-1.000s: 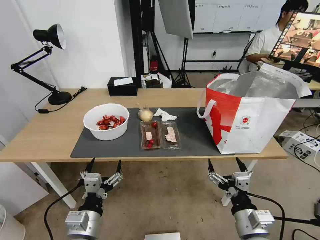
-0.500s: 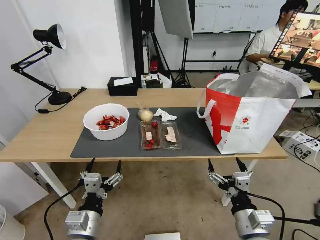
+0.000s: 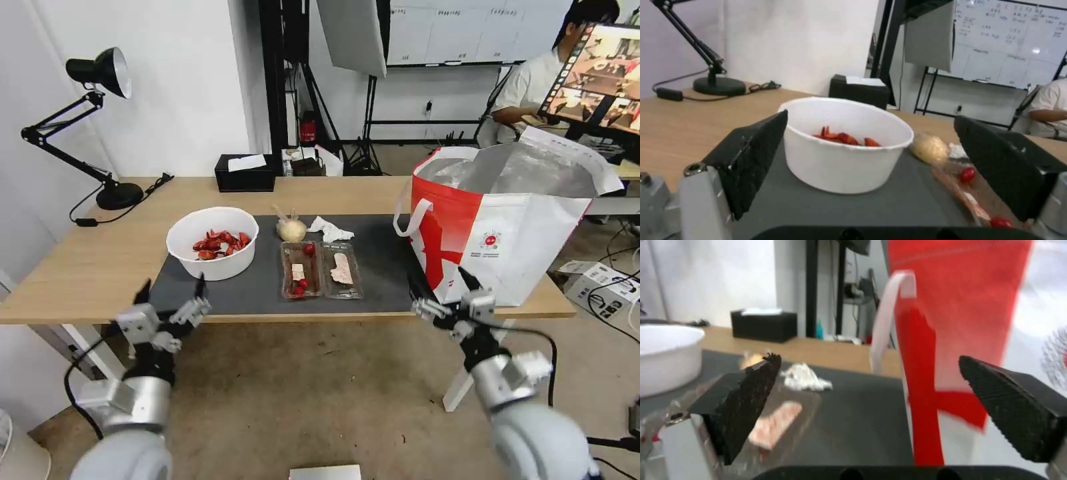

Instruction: Pick up the trash from the table and place it into the takeout bag.

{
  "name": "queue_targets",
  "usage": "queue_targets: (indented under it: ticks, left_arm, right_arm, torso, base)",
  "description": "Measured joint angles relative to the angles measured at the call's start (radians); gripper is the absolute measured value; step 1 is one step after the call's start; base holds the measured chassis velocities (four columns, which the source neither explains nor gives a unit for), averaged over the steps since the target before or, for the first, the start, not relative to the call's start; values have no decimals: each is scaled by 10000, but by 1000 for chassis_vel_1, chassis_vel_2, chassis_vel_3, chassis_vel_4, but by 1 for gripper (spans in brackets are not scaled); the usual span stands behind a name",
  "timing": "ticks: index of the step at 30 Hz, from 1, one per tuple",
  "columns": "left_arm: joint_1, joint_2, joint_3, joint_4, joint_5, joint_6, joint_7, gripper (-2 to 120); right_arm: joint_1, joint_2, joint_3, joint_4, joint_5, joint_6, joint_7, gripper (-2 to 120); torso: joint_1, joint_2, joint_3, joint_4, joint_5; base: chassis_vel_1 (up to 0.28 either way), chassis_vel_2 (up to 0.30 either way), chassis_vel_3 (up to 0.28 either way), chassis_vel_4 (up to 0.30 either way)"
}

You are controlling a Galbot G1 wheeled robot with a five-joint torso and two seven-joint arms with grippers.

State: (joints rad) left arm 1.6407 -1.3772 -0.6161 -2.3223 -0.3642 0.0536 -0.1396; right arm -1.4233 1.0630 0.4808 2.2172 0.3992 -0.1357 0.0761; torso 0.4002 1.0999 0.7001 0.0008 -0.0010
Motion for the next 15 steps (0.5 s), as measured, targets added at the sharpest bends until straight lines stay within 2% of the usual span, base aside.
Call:
queue_targets:
  ticks: [1,2,3,15]
  left_arm:
    - [59,-13,27,18,-2,9,57,100]
    - [80,-20,39,29,-2,13,83,100]
    - [105,-33,60,51,-1,35,136,100]
    - [273,-80,135,407,74,66,340,100]
  right_arm:
    - [115,-22,-230,-173,162,-20,-6,100]
    - [146,-19,-289,-241,204,-24,0,100]
    - [191,0,-364,-335,258,-23,2,100]
    - [50,431,-505,-826,208,244,4,100]
  torso:
    - [-1,0,1,-4,19]
    - [1,-1,1,-6,23]
    - [0,0,0,-5,8]
    - [-2,0,-1,-9,11]
  base:
    - [0,0,0,0]
    - [0,0,0,0]
    - [0,0,0,0]
    - [0,0,0,0]
